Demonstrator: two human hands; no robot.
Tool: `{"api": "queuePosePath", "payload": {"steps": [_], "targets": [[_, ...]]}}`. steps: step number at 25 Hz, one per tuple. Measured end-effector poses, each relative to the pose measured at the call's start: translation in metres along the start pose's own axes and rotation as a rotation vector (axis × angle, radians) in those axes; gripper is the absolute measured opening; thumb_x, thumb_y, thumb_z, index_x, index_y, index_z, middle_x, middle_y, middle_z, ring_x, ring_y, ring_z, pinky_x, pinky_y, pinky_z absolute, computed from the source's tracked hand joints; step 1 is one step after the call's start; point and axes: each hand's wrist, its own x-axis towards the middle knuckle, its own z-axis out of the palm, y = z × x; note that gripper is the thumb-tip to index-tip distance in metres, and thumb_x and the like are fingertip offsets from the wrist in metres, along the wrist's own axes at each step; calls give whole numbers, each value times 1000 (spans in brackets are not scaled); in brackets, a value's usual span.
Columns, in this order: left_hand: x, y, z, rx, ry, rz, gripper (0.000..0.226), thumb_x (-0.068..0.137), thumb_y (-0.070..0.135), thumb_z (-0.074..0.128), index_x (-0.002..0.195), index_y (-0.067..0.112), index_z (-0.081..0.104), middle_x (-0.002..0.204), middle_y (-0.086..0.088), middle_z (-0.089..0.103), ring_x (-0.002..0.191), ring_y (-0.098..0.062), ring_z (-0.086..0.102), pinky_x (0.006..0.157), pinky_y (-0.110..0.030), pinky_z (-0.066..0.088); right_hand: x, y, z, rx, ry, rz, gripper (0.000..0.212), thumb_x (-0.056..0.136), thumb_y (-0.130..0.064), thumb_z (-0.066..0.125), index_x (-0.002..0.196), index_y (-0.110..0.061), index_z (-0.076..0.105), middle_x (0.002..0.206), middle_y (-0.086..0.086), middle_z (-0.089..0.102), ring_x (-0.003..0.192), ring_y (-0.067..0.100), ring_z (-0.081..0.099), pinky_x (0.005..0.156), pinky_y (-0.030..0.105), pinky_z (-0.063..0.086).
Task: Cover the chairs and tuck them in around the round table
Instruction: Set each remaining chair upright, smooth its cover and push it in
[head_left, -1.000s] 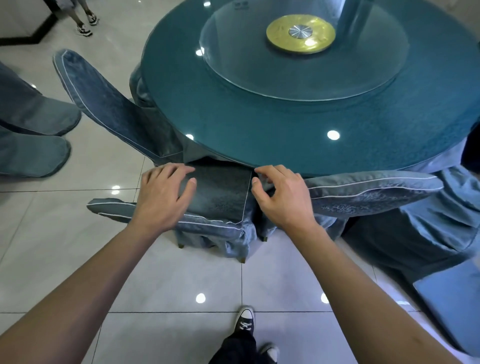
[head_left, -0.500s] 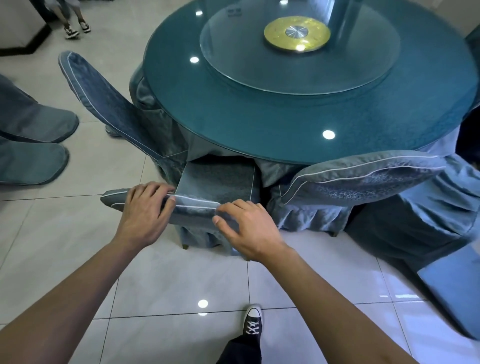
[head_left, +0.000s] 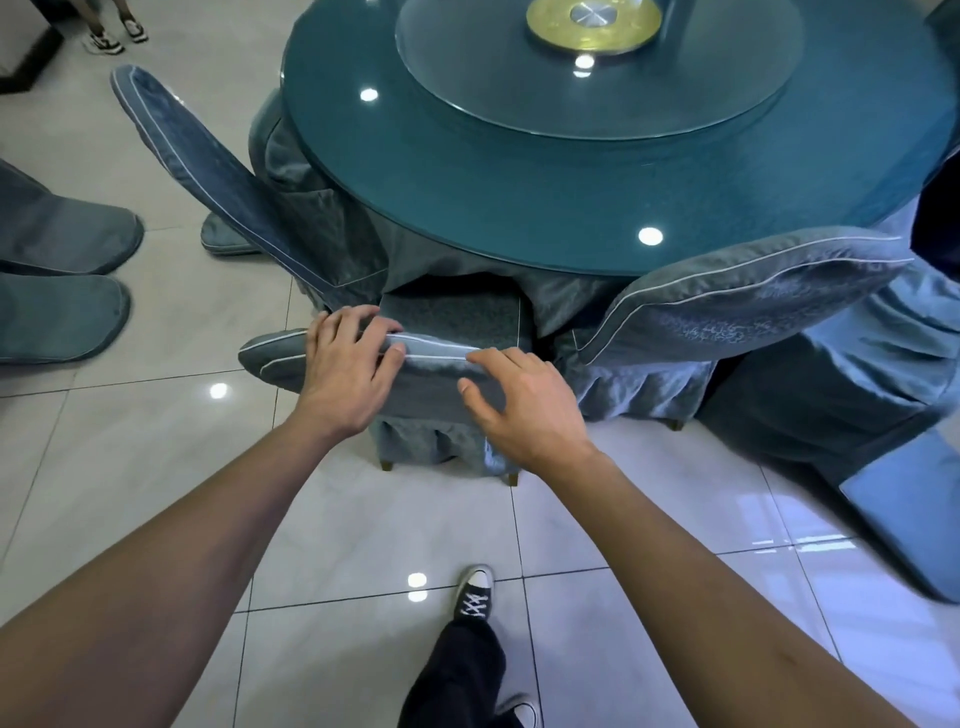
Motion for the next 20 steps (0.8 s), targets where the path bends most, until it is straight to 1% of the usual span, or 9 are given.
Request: {"api": "queuePosePath", "payload": {"steps": [2, 5, 6, 8, 10, 12, 15, 17, 20], "targets": [[0, 1, -3, -20, -16, -3, 44, 97, 49, 30, 122, 27, 59, 137, -3, 49, 134, -27, 38, 121, -48, 14, 6, -9, 6, -16, -5, -15, 41, 94, -48, 53, 127, -25, 60, 111, -3, 64, 102, 22, 58, 92, 41, 46], [-2, -2, -6, -79, -28, 22, 38, 98, 44, 39, 126, 26, 58, 139, -2, 50, 135, -25, 38, 121, -47, 13, 18, -19, 17, -54, -48, -16, 53, 92, -54, 53, 138, -28, 50, 125, -4, 56, 112, 21, 53, 98, 40, 43], [-3, -4, -7, -133, -31, 40, 39, 98, 44, 40, 129, 25, 56, 139, 0, 50, 135, -23, 38, 121, -46, 15, 21, -20, 21, -72, -76, -5, 59, 90, -57, 53, 142, -30, 45, 129, -5, 52, 116, 20, 50, 100, 39, 42], [-4, -19, -10, -284, -24, 49, 43, 98, 46, 37, 131, 25, 54, 137, 3, 52, 130, -19, 42, 117, -44, 25, 29, -21, 27, -97, -138, 23, 69, 87, -63, 54, 146, -34, 36, 135, -7, 47, 121, 18, 46, 103, 39, 38], [-5, -45, -12, -348, 18, -2, 43, 99, 47, 29, 126, 25, 56, 129, 3, 57, 122, -19, 48, 110, -44, 33, 35, -21, 34, -115, -197, 68, 71, 84, -64, 56, 145, -35, 34, 135, -7, 48, 122, 19, 45, 107, 41, 34], [-3, -81, -11, -306, 58, -123, 47, 98, 48, 23, 113, 24, 60, 117, 1, 63, 111, -24, 53, 103, -47, 34, 42, -23, 41, -133, -238, 106, 62, 83, -60, 61, 136, -33, 42, 125, -7, 54, 116, 20, 50, 105, 41, 35], [5, -119, 1, -356, 55, -267, 54, 92, 54, 23, 101, 20, 64, 106, -2, 63, 105, -29, 53, 99, -47, 33, 55, -31, 49, -228, -232, 164, 37, 86, -50, 64, 114, -28, 53, 103, -7, 59, 101, 21, 56, 91, 39, 40], [11, -119, 12, -456, 115, -359, 57, 88, 54, 30, 97, 15, 70, 106, -3, 64, 105, -31, 52, 97, -45, 34, 58, -33, 52, -293, -221, 179, 28, 89, -43, 65, 106, -24, 55, 96, -4, 60, 96, 24, 58, 81, 38, 40], [20, -111, 25, -526, 227, -451, 54, 82, 46, 35, 86, 10, 75, 104, -5, 67, 104, -35, 51, 96, -45, 35, 53, -36, 54, -323, -191, 191, 26, 89, -39, 67, 104, -22, 56, 92, -2, 61, 92, 24, 59, 79, 37, 40]]}}
